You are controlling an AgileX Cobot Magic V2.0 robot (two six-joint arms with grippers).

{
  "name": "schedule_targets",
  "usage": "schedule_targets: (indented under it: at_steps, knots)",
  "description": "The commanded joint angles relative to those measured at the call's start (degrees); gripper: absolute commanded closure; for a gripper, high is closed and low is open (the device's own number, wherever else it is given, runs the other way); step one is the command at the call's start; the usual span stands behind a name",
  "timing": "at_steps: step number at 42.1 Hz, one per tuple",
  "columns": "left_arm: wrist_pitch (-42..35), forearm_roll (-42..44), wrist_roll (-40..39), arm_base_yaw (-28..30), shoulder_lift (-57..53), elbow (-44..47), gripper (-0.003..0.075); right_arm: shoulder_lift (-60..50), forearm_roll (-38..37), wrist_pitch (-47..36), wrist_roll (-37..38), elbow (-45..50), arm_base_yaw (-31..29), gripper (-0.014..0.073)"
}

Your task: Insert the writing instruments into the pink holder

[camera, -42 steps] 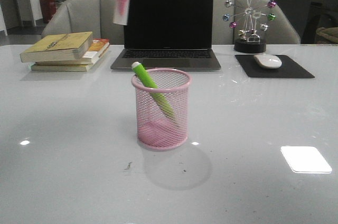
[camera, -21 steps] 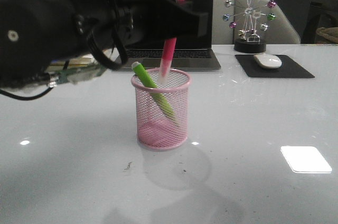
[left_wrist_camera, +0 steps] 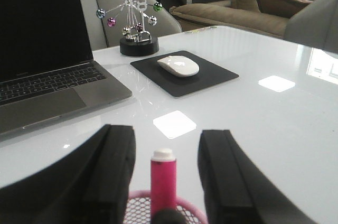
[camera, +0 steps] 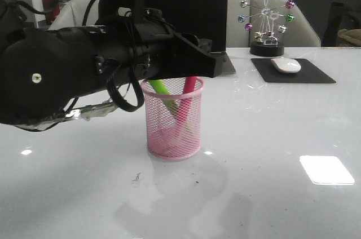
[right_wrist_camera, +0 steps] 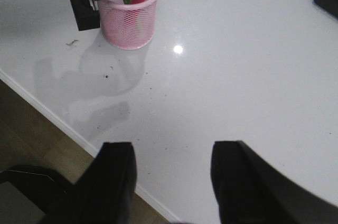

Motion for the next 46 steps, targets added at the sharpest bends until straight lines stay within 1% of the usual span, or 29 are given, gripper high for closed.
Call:
schedule_targets:
  at_steps: [1,3,6,9,13,15,19,21,25,31,36,39,46]
  knots:
    - [-0.3,-0.1,-0.1,-0.5,-5.4,-1.7,0.0318,-0.4,-0.3,-3.3,-0.4,-1.6,-0.2,0.0146]
    - [3.0,-0.1,0.7,-0.5,-6.9,-2.0,0.0318,-0.4,-0.3,-3.3,-0.4,-1.6,-0.2,0.0146]
    - [10.4,-0.1,3.7,-0.5,-10.4,-2.9,0.0318,-0.4,-0.3,-3.3,-0.4,-1.6,-0.2,0.0146]
    - [21.2,-0.2,6.2,-0.3,-14.6,-4.4,0.0318,-0.4,-0.3,-3.3,-0.4,-1.6,-0.2,0.0146]
    - [35.8,-0.2,6.2,0.7,-20.2,-7.1,0.0317,-0.4,-0.3,-3.3,-0.4,-1.6,-0.2,0.0146]
    - [44.4,-0.2,6.2,1.5,-22.9,-8.8,0.0318,-0.4,-0.3,-3.3,-0.4,-1.6,-0.2,0.0146]
    - [59.9,1.7,6.2,3.5,-27.7,-11.7,0.0318,-0.4,-0.3,-3.3,-0.4,-1.6,-0.2,0.0146]
    - [67.0,3.6,6.2,4.4,-30.0,-13.4,0.0318,-0.4,-0.3,-3.3,-0.4,-1.6,-0.2,0.0146]
    - [78.4,5.7,6.1,6.0,-33.8,-14.9,0.0318,-0.4,-0.3,-3.3,-0.4,-1.6,-0.2,0.0146]
    - [88.8,6.1,4.8,7.6,-39.5,-14.9,0.0318,-0.4,-0.3,-3.3,-0.4,-1.6,-0.2,0.0146]
    - [95.8,7.7,0.9,8.5,-43.9,-13.7,0.0318,-0.4,-0.3,-3.4,-0.4,-1.6,-0.2,0.0146]
    - [97.9,8.6,0.8,8.5,-46.6,-11.9,0.0318,-0.4,-0.3,-3.5,-0.4,-1.6,-0.2,0.0146]
    - [98.6,10.0,0.5,8.5,-53.2,-6.6,0.0318,-0.4,-0.3,-3.5,-0.4,-1.4,-0.2,0.0146]
